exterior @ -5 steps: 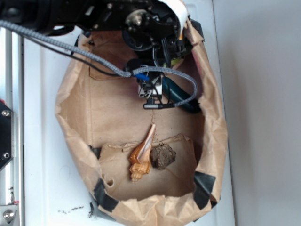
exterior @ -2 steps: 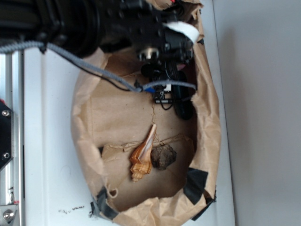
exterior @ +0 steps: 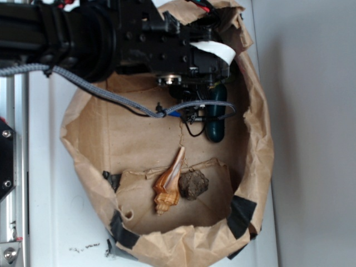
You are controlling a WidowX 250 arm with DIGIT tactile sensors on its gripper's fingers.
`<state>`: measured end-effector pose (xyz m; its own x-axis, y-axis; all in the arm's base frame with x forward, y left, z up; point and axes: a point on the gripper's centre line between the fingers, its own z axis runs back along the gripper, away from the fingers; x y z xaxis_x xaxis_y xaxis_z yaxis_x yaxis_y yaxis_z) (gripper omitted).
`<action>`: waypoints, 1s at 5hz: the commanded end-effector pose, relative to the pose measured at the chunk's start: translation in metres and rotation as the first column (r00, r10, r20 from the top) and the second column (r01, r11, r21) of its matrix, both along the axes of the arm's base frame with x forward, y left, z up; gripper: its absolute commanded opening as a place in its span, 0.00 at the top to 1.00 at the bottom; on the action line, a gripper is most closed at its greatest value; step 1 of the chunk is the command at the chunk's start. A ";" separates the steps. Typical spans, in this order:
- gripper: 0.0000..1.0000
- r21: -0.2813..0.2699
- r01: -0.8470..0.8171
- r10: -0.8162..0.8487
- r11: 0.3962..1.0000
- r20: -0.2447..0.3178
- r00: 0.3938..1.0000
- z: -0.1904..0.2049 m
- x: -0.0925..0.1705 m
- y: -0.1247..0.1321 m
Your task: Grab the green animal.
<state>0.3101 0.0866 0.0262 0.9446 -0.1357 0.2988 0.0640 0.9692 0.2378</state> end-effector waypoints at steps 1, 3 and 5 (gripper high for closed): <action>1.00 -0.100 0.054 -0.048 0.993 0.059 0.997 0.048 -0.011 -0.018; 1.00 -0.251 0.228 -0.204 0.941 0.116 0.972 0.131 -0.059 -0.065; 1.00 -0.246 0.286 -0.279 0.926 0.063 0.958 0.153 -0.083 -0.063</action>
